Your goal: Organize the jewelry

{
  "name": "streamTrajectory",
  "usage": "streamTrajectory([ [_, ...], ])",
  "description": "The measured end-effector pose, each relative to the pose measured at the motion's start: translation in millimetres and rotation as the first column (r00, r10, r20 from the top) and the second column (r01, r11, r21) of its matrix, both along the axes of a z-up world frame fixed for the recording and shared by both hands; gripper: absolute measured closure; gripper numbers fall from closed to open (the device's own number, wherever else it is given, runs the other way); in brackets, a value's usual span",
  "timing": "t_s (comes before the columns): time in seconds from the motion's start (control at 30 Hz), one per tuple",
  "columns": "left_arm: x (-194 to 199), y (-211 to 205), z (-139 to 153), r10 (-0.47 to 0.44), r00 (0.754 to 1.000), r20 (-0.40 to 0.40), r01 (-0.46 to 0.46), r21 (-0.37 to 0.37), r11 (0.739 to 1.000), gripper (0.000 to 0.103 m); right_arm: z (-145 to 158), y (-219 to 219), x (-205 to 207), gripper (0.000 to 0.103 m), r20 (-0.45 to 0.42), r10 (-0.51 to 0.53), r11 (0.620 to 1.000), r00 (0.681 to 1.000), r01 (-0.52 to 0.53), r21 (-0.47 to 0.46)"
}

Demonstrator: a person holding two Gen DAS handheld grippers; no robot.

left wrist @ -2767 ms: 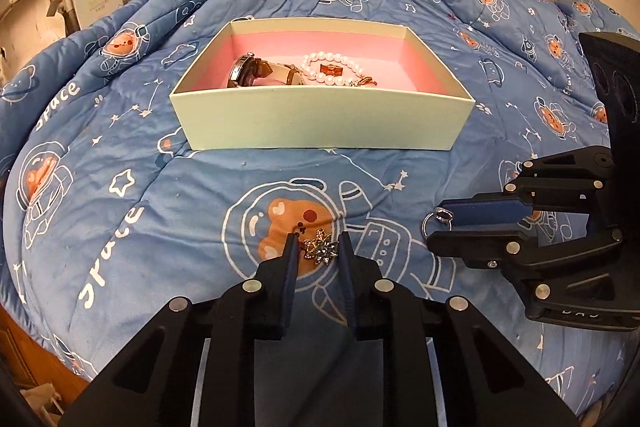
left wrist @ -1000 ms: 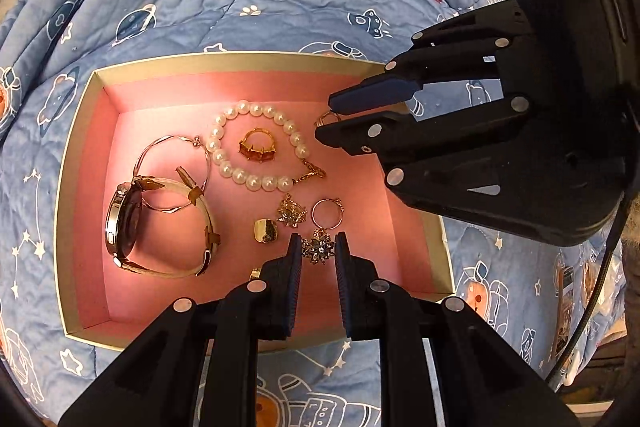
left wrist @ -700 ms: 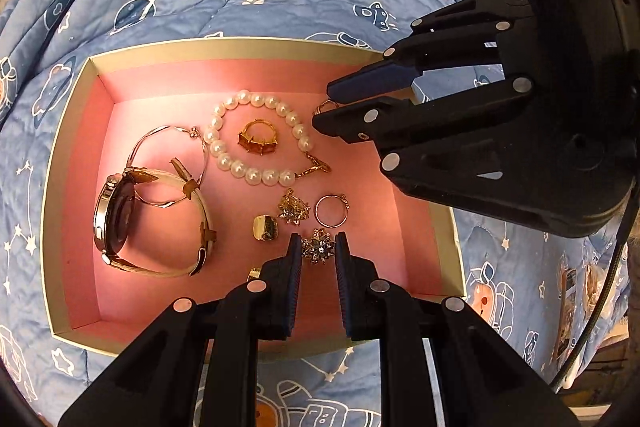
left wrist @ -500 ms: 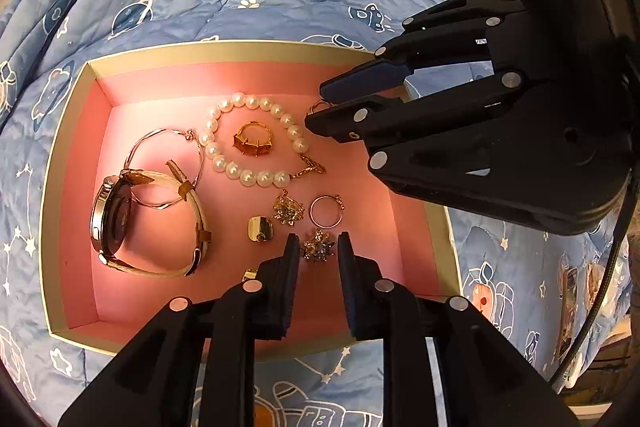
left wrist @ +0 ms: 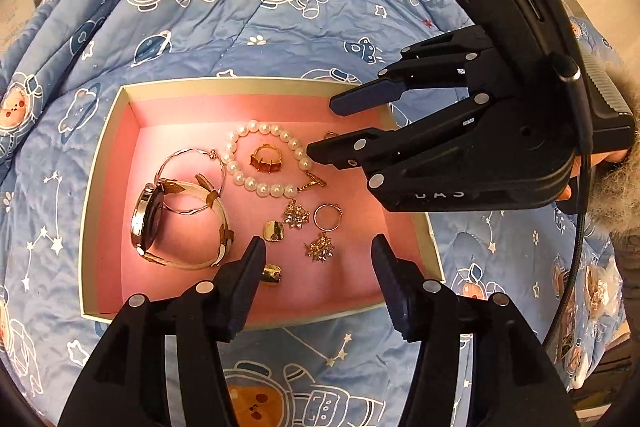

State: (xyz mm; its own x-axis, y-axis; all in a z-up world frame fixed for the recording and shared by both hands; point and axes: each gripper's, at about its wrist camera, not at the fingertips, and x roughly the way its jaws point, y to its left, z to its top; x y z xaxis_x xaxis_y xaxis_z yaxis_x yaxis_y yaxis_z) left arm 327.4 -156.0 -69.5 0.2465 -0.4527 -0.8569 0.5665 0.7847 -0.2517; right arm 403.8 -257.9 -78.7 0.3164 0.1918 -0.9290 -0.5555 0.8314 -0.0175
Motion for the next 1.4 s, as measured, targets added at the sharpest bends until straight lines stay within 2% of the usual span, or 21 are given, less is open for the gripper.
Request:
streamTrajectory([
  [0.07, -7.3, 6.7, 6.7, 0.013, 0.999, 0.04, -0.013, -0.011, 1.0, 0.041, 8.4, -5.8, -3.2, 0.059, 0.03, -0.027, 0.999, 0.999, 0.026, 0.04],
  [0.13, -15.4, 13.3, 13.2, 0.035, 0.997, 0.074, -0.032, -0.03, 0.999, 0.035, 17.0, -12.5, -10.0, 0.051, 0.068, -0.071, 0.994, 0.995, 0.065, 0.084],
  [0.2, -23.0, 16.6, 19.9, 0.073, 0.989, 0.132, -0.07, -0.026, 0.997, 0.024, 22.5, -18.1, -21.3, 0.045, 0.105, -0.113, 0.986, 0.988, 0.099, 0.131],
  [0.3, -35.6, 29.6, 25.9, 0.123, 0.969, 0.217, -0.122, -0.017, 0.992, 0.02, 28.2, -24.1, -42.6, 0.044, 0.162, -0.166, 0.974, 0.973, 0.136, 0.182],
  [0.4, -46.1, 45.4, 28.2, 0.169, 0.953, 0.251, -0.167, -0.031, 0.985, 0.017, 33.8, -27.6, -70.4, 0.038, 0.214, -0.221, 0.958, 0.952, 0.17, 0.232],
  [0.5, -59.2, 66.1, 31.9, 0.224, 0.933, 0.282, -0.219, -0.05, 0.975, 0.015, 36.2, -30.3, -98.1, 0.036, 0.252, -0.289, 0.935, 0.924, 0.215, 0.283],
  [0.6, -71.0, 82.7, 37.4, 0.277, 0.906, 0.318, -0.271, -0.065, 0.96, 0.013, 39.8, -27.0, -131.5, 0.035, 0.308, -0.357, 0.911, 0.882, 0.257, 0.322],
  [0.73, -97.4, 99.3, 45.6, 0.341, 0.857, 0.387, -0.335, -0.085, 0.938, 0.01, 42.5, -13.5, -178.6, 0.034, 0.372, -0.416, 0.888, 0.83, 0.283, 0.363],
  [0.8, -112.3, 106.0, 49.7, 0.362, 0.834, 0.416, -0.355, -0.098, 0.93, 0.009, 42.2, -6.2, -198.7, 0.025, 0.387, -0.45, 0.871, 0.805, 0.301, 0.389],
  [0.9, -133.3, 112.1, 54.9, 0.384, 0.801, 0.459, -0.381, -0.105, 0.919, 0.008, 43.0, 2.7, -221.8, 0.025, 0.394, -0.493, 0.848, 0.776, 0.329, 0.415],
  [1.13, -176.8, 124.8, 58.0, 0.432, 0.766, 0.477, -0.413, -0.15, 0.898, 0.007, 56.9, 25.1, -268.0, 0.024, 0.493, -0.482, 0.868, 0.724, 0.32, 0.378],
  [1.2, -187.2, 127.6, 57.9, 0.445, 0.759, 0.475, -0.419, -0.166, 0.893, 0.007, 59.8, 28.3, -282.6, 0.023, 0.518, -0.493, 0.865, 0.699, 0.329, 0.379],
  [1.3, -204.0, 131.1, 58.7, 0.461, 0.738, 0.492, -0.432, -0.18, 0.884, 0.007, 61.5, 29.4, -302.6, 0.017, 0.536, -0.517, 0.853, 0.667, 0.347, 0.389],
  [1.4, -221.5, 136.4, 61.3, 0.474, 0.719, 0.508, -0.438, -0.198, 0.877, 0.007, 63.6, 32.2, -325.9, 0.016, 0.561, -0.545, 0.837, 0.624, 0.366, 0.407],
])
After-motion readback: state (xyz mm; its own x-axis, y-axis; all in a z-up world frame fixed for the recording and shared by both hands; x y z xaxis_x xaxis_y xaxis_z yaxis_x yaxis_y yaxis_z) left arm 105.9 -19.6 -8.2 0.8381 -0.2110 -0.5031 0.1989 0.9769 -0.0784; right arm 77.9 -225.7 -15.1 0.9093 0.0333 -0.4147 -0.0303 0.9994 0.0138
